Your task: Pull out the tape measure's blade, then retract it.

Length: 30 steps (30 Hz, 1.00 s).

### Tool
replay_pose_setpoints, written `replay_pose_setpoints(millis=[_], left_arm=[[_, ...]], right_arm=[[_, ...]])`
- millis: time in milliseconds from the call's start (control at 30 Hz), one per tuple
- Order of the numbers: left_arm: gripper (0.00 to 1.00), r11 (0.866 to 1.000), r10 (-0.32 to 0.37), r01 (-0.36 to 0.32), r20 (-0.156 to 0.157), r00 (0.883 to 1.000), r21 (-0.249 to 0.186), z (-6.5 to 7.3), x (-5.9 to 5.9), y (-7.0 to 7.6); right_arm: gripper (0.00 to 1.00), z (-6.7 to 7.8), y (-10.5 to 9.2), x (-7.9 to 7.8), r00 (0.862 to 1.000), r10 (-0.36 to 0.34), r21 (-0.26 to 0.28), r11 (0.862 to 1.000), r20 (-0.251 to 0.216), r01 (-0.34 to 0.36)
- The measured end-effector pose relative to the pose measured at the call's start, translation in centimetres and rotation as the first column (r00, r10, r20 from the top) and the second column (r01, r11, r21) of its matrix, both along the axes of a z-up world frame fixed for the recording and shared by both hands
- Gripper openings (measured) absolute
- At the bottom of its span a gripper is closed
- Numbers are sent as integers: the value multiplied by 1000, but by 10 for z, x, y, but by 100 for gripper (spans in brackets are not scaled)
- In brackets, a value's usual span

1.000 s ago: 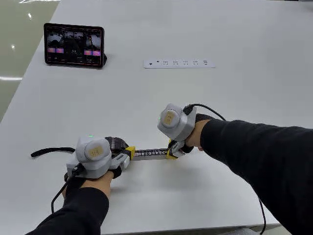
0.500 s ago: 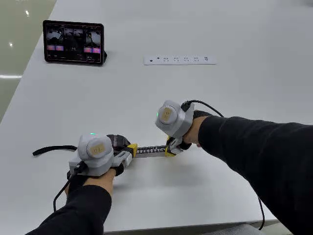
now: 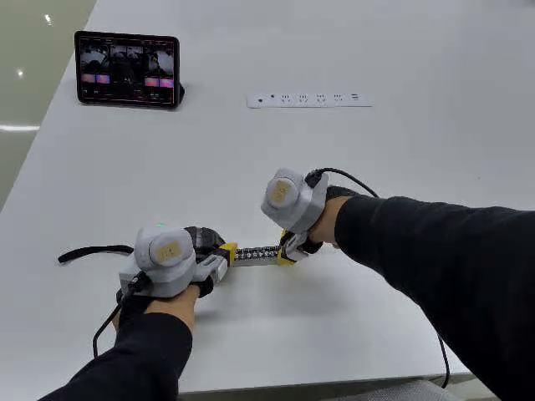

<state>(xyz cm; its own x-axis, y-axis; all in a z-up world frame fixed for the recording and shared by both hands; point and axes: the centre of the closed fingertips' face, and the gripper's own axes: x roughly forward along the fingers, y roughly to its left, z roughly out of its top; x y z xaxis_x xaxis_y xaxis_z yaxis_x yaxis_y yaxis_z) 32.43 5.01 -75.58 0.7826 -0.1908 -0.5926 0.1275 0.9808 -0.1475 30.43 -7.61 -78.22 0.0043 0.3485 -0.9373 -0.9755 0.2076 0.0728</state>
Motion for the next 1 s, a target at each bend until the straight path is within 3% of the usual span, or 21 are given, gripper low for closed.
replay_pose_setpoints(millis=[1000], left_arm=[[64, 999, 13, -13, -13, 1000, -39, 1, -1, 1]], right_arm=[[10, 1, 18, 0, 1000, 13, 20, 1000, -9, -13]])
